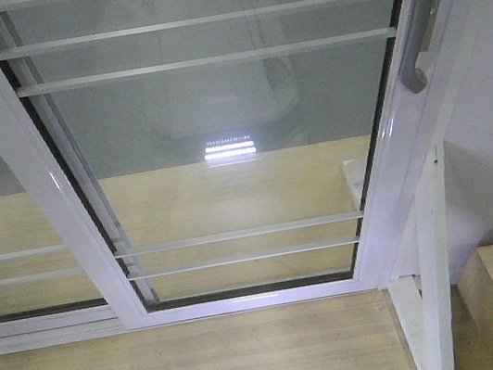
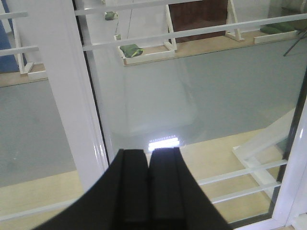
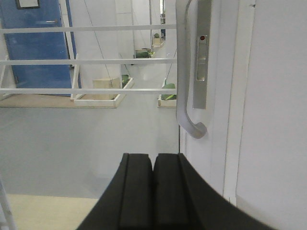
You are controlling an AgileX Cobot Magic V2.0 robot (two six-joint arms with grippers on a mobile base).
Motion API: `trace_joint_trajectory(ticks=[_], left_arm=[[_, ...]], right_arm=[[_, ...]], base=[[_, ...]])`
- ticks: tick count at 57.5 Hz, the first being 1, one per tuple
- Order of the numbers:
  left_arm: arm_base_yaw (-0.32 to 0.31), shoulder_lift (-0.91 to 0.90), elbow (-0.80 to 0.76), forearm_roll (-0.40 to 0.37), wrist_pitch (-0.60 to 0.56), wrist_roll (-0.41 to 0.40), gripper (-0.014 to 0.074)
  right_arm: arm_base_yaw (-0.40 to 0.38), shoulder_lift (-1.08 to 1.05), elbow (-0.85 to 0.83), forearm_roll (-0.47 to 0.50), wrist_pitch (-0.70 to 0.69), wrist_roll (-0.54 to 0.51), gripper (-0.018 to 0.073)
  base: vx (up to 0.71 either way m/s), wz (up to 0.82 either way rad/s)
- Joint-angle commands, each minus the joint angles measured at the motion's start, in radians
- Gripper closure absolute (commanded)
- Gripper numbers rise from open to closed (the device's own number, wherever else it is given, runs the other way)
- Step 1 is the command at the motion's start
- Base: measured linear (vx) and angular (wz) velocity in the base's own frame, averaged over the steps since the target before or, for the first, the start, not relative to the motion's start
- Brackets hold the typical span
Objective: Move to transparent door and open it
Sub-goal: 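Drive forward up to the glass door, stopping before its grey handle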
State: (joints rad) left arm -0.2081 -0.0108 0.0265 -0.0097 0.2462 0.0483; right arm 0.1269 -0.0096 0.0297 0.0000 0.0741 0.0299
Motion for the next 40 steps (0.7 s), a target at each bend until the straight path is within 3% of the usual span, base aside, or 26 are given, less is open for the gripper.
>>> trace_joint_trajectory(ticks=[1, 40], left_arm=[[-0.001, -0.013, 0.025, -0.002, -0.089, -0.003, 0.0596], [-0.001, -0.013, 0.025, -0.002, -0.089, -0.003, 0.0596]], right_arm=[[-0.006, -0.011, 0.014, 0.0, -0.086, -0.003, 0.0567], [-0.006, -0.011, 0.014, 0.0, -0.084, -0.003, 0.0567]], base=[[0.0, 0.0], [0.0, 0.0]])
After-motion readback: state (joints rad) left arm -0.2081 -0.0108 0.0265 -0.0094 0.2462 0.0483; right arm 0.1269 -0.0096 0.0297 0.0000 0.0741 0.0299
